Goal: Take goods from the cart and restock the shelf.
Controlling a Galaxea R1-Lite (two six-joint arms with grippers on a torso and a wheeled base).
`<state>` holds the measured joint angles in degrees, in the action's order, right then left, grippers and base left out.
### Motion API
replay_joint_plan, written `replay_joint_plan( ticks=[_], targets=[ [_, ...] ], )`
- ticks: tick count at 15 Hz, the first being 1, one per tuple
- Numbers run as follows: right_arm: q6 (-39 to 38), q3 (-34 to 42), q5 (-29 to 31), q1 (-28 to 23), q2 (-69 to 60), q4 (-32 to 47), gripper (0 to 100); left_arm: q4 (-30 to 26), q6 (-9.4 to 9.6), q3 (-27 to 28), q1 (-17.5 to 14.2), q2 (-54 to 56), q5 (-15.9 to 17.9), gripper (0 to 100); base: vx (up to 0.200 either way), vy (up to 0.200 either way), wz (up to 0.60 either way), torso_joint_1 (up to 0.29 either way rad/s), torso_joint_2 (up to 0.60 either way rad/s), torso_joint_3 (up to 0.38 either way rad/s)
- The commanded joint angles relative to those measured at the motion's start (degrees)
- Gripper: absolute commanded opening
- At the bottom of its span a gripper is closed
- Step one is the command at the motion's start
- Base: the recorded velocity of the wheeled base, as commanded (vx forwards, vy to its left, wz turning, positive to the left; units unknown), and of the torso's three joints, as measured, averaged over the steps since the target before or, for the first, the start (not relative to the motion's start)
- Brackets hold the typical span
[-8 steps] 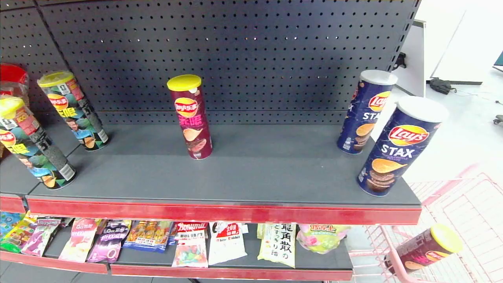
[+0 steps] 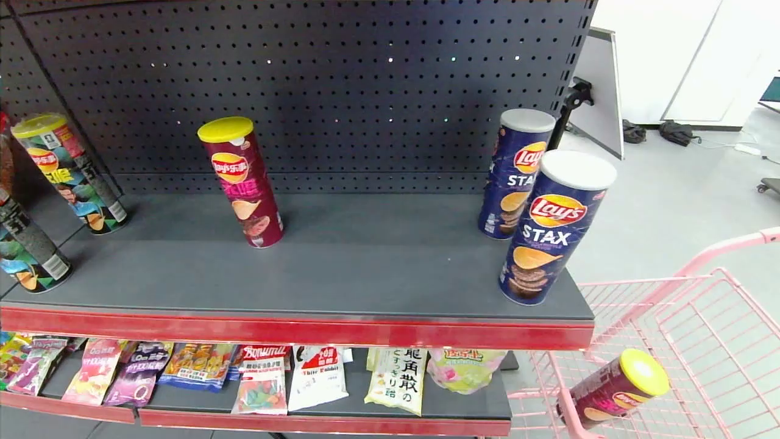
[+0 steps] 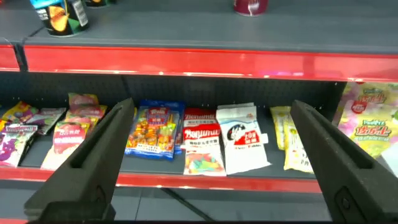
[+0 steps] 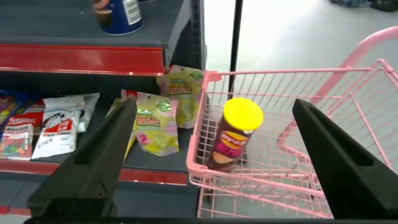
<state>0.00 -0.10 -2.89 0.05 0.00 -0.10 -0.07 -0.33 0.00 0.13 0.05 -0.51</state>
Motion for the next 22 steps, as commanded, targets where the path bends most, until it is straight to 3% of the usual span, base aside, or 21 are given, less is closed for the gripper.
replay_joint_plan(
  ticks=[1, 8, 16, 22],
  targets=[
    [0.0, 0.0, 0.0, 0.0, 0.0, 0.0, 100, 0.1, -0.02, 0.0, 0.0, 0.0, 0.0, 100, 0.0, 0.0, -0.6, -0.002, 0.0, 0.002],
    [0.0, 0.0, 0.0, 0.0, 0.0, 0.0, 100, 0.1, -0.02, 0.0, 0.0, 0.0, 0.0, 100, 0.0, 0.0, -0.6, 0.004, 0.01, 0.002],
    [-0.3, 0.0, 0.0, 0.0, 0.0, 0.0, 100, 0.0, -0.02, 0.0, 0.0, 0.0, 0.0, 100, 0.0, 0.0, 0.0, -0.008, 0.01, 0.013],
    [-0.3, 0.0, 0.1, 0.0, 0.0, 0.0, 100, 0.1, -0.02, 0.0, 0.0, 0.0, 0.0, 100, 0.0, 0.0, 0.0, -0.129, 0.35, 0.211]
  ],
)
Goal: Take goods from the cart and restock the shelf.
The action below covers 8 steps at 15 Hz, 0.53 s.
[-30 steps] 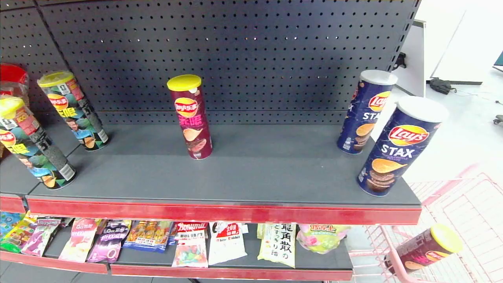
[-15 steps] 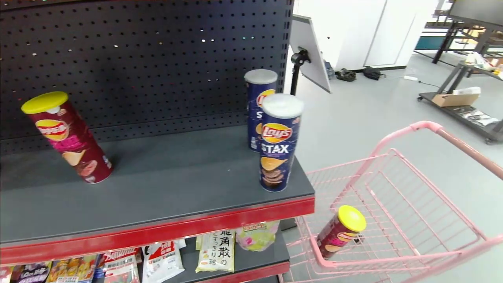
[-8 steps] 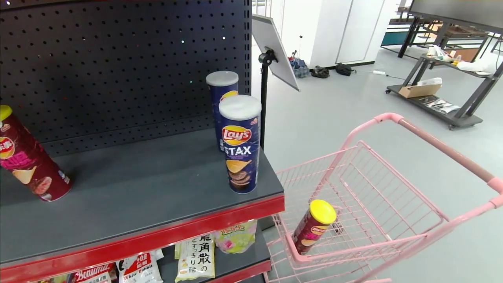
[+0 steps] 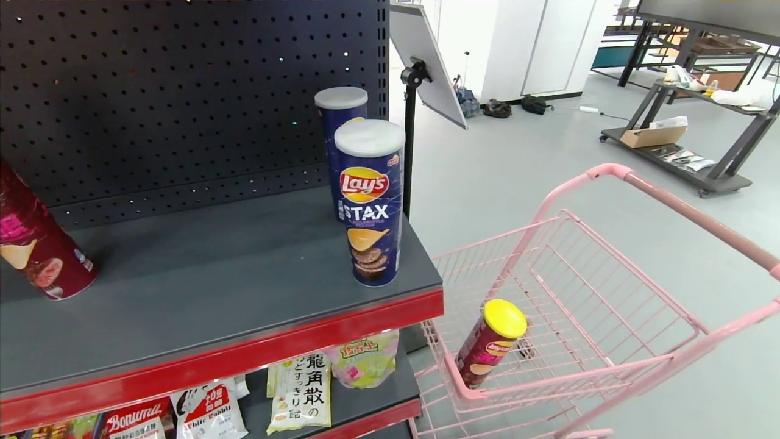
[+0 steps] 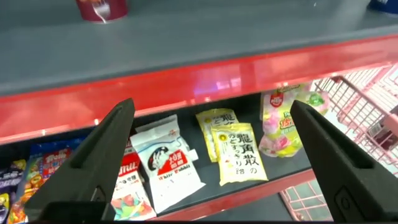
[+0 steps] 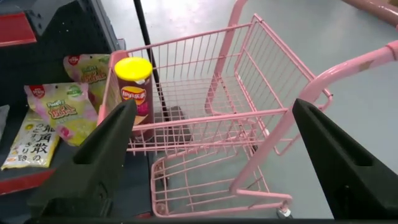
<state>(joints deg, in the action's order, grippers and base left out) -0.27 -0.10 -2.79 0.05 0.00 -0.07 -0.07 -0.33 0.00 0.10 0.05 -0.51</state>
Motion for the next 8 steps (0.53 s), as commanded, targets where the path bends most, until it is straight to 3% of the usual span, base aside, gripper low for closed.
replay_joint_plan(
  ticks=[1, 8],
  targets=[
    [0.0, 0.0, 0.0, 0.0, 0.0, 0.0, 100, 0.0, -0.02, 0.0, 0.0, 0.0, 0.0, 100, 0.0, 0.0, 0.0, -0.134, 0.38, 0.242],
    [0.0, 0.0, 0.0, 0.0, 0.0, 0.0, 100, 0.0, -0.02, 0.0, 0.0, 0.0, 0.0, 100, 0.0, 0.0, 0.0, -0.167, 0.48, 0.308]
  ],
)
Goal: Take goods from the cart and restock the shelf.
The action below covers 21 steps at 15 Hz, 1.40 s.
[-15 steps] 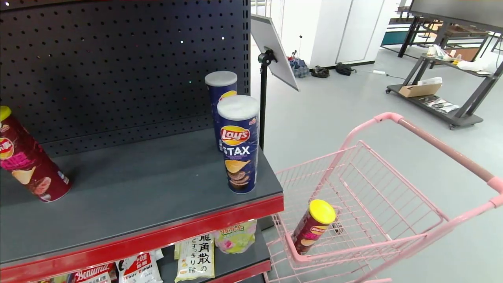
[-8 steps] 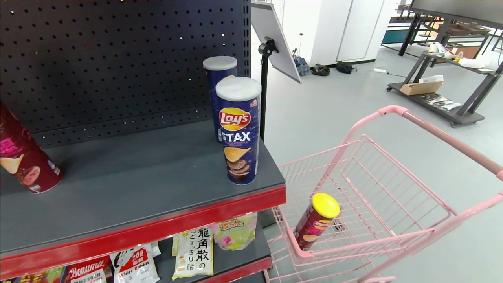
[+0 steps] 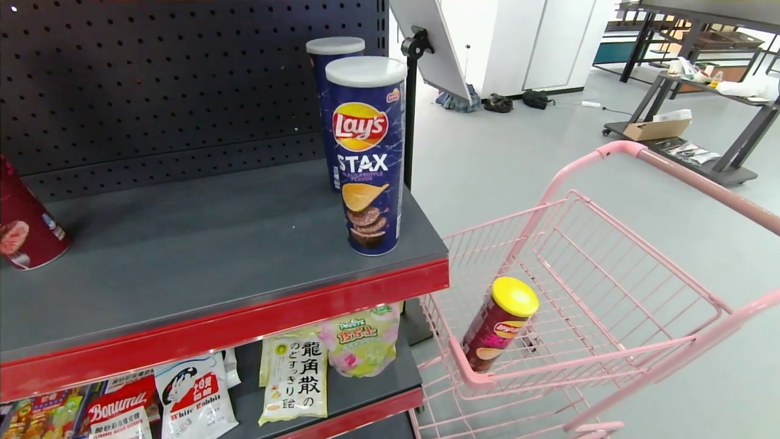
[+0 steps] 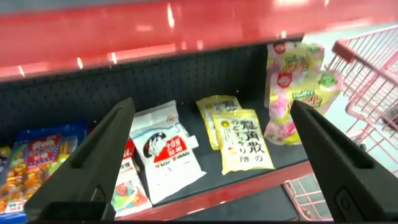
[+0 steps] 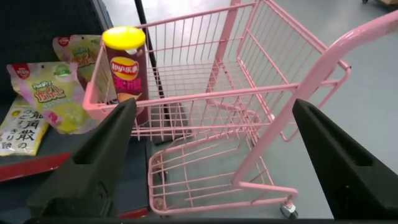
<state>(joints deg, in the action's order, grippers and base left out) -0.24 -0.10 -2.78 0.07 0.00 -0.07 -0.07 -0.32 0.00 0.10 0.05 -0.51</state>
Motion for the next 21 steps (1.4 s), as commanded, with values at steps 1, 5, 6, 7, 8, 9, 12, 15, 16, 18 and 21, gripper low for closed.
replay_joint_plan(
  ticks=[1, 5, 6, 7, 8, 9, 12, 15, 16, 18, 21],
  targets=[
    [0.0, 0.0, 0.0, 0.0, 0.0, 0.0, 100, 0.0, -0.12, 0.0, 0.0, 0.0, 0.0, 100, 0.0, 0.0, 0.0, -0.163, 0.54, 0.369],
    [0.1, 0.0, 0.0, 0.0, 0.0, 0.0, 100, 0.0, -0.03, 0.0, 0.0, 0.0, 0.0, 100, 0.0, 0.0, 0.0, -0.157, 0.53, 0.37],
    [0.1, 0.0, 0.0, 0.0, 0.0, 0.0, 100, 0.0, -0.03, 0.0, 0.0, 0.0, 0.0, 100, 0.0, 0.0, 0.0, -0.129, 0.52, 0.378],
    [0.1, 0.0, 0.0, 0.0, 0.0, 0.0, 100, 0.1, -0.03, 0.0, 0.0, 0.0, 0.0, 100, 0.0, 0.0, 0.0, -0.085, 0.37, 0.271],
    [0.2, 0.0, -0.1, 0.0, 0.0, 0.0, 100, 0.1, -0.03, 0.0, 0.0, 0.0, 0.0, 100, 0.0, 0.0, 0.0, -0.056, 0.2, 0.163],
    [0.3, 0.0, -0.1, 0.0, 0.1, 0.2, 100, 0.1, -0.12, 0.0, 0.0, 0.0, 0.0, 100, 0.0, 0.0, 0.0, -0.027, 0.12, 0.095],
    [0.2, -5.2, -2.1, 0.7, 4.0, -0.1, 100, 0.0, -0.03, 0.0, 0.0, 0.0, 0.0, 100, 0.0, 0.0, 0.0, -0.007, 0.03, 0.02],
    [-9.6, -35.3, -4.8, 3.5, 38.8, -2.7, 100, 0.1, -0.03, 0.0, 0.0, 0.0, 0.0, 100, 0.0, 0.0, 0.0, 0.0, 0.0, 0.0],
    [-6.5, -34.2, -5.7, 8.4, 43.9, -5.4, 100, 0.1, -0.03, 0.0, 0.0, 0.0, 0.0, 100, 0.0, 0.0, 0.0, 0.0, 0.0, 0.0],
    [-6.3, -28.6, -5.7, 13.6, 54.0, -15.9, 100, 0.0, -0.03, 0.0, 0.0, 0.0, 0.0, 100, 0.0, 0.0, 0.0, 0.0, 0.0, 0.0],
    [-6.3, -21.3, -12.9, 15.5, 68.2, -32.1, 100, 0.1, -0.03, 0.0, 0.0, 0.0, 0.0, 100, 0.0, 0.0, 0.0, 0.0, 0.0, 0.0]
  ],
)
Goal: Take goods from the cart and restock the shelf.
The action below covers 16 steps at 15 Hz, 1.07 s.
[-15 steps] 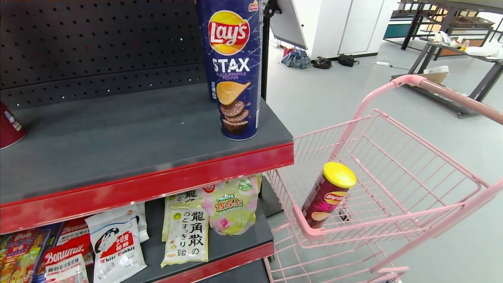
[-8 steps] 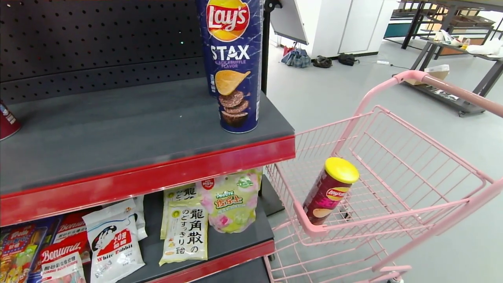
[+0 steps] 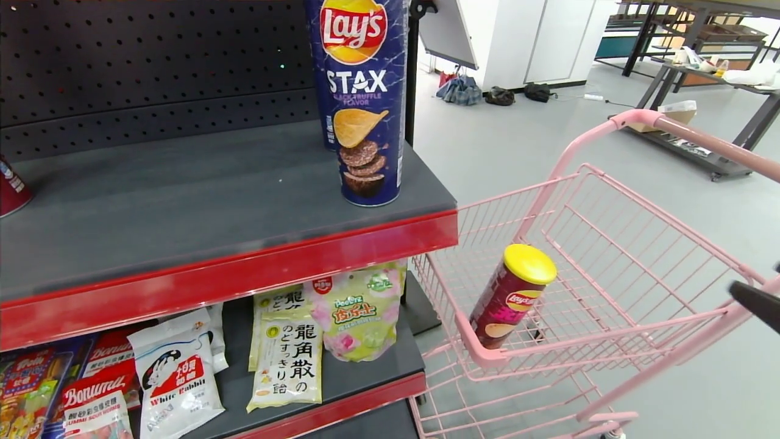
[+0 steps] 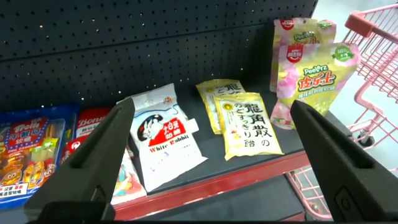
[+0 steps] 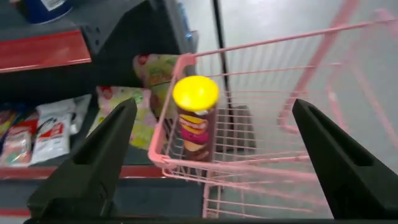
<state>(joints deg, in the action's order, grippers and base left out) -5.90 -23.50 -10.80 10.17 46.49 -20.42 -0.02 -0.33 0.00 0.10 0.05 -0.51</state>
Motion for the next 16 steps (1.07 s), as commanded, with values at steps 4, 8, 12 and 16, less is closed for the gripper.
replay_joint_plan(
  ticks=[4, 8, 12, 16],
  targets=[
    [1.1, 4.6, -12.6, 4.2, 39.6, -26.1, 100, -0.1, -0.02, 0.0, 0.0, 0.0, 0.0, 100, 0.0, 0.0, 0.0, 0.0, 0.0, 0.0],
    [0.8, 3.1, -12.8, 4.2, 41.8, -27.0, 100, 0.0, -0.02, 0.0, 0.0, 0.0, 0.0, 100, 0.0, 0.0, 0.0, 0.0, 0.0, 0.0],
    [1.0, 3.5, -13.7, 4.2, 44.3, -27.3, 100, 0.0, -0.02, 0.0, 0.0, 0.0, 0.0, 100, 0.0, 0.0, 0.0, 0.0, 0.0, 0.0],
    [1.1, 3.0, -14.1, 3.5, 52.6, -36.9, 100, -0.1, -0.02, 0.0, 0.0, 0.0, 0.0, 100, 0.0, 0.0, 0.0, 0.0, 0.0, 0.0]
  ],
)
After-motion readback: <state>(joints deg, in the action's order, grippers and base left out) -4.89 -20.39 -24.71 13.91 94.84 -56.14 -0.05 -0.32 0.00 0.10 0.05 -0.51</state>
